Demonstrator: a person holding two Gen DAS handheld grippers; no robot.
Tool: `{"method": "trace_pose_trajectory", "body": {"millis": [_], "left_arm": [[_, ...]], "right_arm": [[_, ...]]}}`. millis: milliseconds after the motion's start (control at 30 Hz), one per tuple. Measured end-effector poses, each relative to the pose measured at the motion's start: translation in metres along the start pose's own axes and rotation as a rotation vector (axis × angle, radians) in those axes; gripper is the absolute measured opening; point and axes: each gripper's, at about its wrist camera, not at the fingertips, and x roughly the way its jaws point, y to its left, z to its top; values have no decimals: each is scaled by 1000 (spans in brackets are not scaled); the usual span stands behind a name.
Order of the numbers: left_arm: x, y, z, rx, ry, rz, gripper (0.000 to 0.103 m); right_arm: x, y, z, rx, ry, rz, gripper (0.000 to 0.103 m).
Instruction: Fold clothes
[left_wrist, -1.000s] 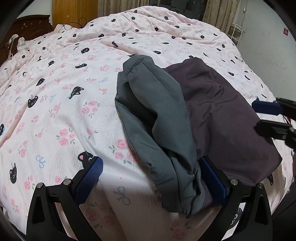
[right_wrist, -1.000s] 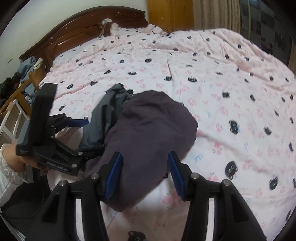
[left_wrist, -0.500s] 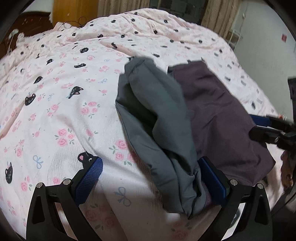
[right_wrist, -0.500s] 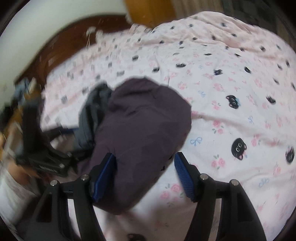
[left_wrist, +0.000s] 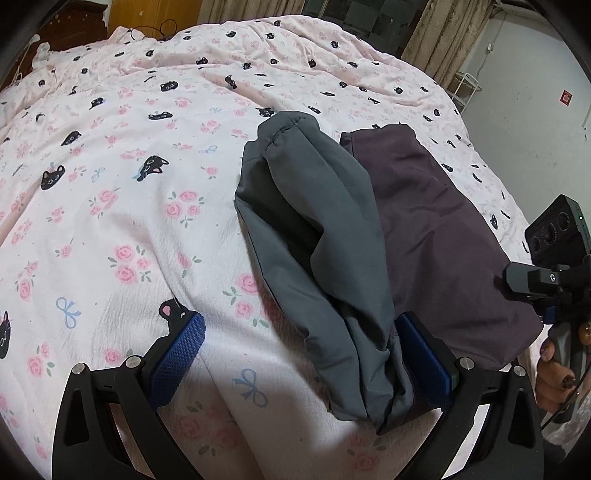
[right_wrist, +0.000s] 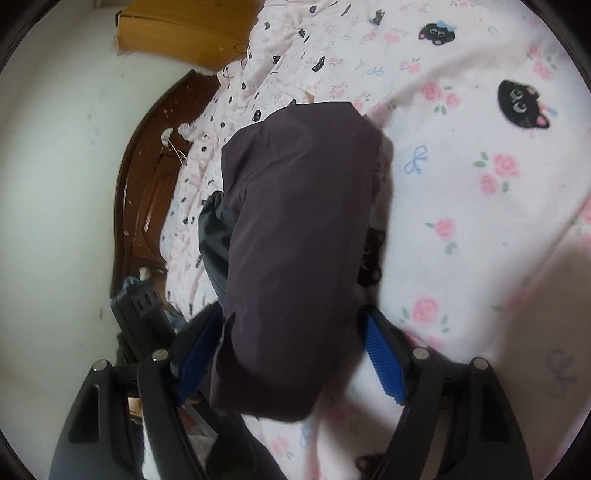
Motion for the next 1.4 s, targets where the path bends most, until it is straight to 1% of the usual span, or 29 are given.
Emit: {"method": "trace_pose_trajectory", "body": {"millis": [100, 300, 333, 367, 400, 433, 533, 567, 633, 700, 767, 833, 867, 900, 933, 967, 1100, 1233, 1267, 1333, 1367, 1400], "left_arm": [[0, 4, 1, -13, 8, -20, 103], [-1, 9, 2, -27, 13, -41, 103], [-1, 9, 2, -29, 13, -42, 103], [-2, 10, 2, -31, 12, -44, 103], [-2, 11, 2, -36, 10, -46, 103], [-3, 12, 2, -43, 7, -52, 103], [-9, 16, 4, -80, -4, -73, 102], [-13, 19, 5, -112, -3, -93, 102], [-24, 32, 6, -234, 4, -184, 102], [-31, 48, 3, -372, 5, -313, 102], [-30, 63, 0, -515, 45, -448, 102], [-27, 71, -5, -623, 99, -560, 102], [-25, 72, -6, -658, 118, -621, 102], [-23, 70, -7, -670, 131, -658, 102], [-21, 68, -8, -682, 143, -687, 102], [-19, 67, -8, -690, 146, -696, 102], [-4, 65, -7, -745, 152, -709, 102], [4, 62, -2, -781, 113, -766, 101], [4, 61, 1, -779, 94, -771, 100], [6, 58, 8, -753, 72, -758, 82], [5, 55, 11, -726, 74, -737, 61], [5, 53, 14, -702, 74, -720, 50]], "right_arm": [[11, 7, 1, 4, 3, 11, 78], [33, 19, 3, 21, 9, -30, 79], [34, 18, 4, 42, 6, -17, 76], [33, 16, 5, 60, 5, -10, 67], [32, 12, 6, 83, 6, -3, 59], [31, 10, 7, 101, 7, 3, 55], [29, 11, 9, 115, 1, 10, 50], [28, 12, 10, 128, -2, 14, 49], [26, 15, 14, 160, -9, 27, 48], [24, 17, 18, 214, -13, 62, 48], [23, 18, 23, 258, -14, 85, 48], [23, 20, 26, 287, -13, 101, 48], [22, 21, 28, 301, -13, 108, 48], [23, 21, 30, 314, -14, 116, 48], [23, 21, 30, 322, -14, 123, 48], [24, 20, 31, 331, -14, 131, 48], [28, 20, 34, 357, -15, 154, 48], [31, 20, 36, 362, -14, 159, 48], [31, 20, 36, 362, -14, 160, 48], [30, 20, 35, 358, -13, 160, 48], [29, 21, 35, 352, -13, 155, 48], [27, 22, 36, 342, -13, 148, 48]]}}
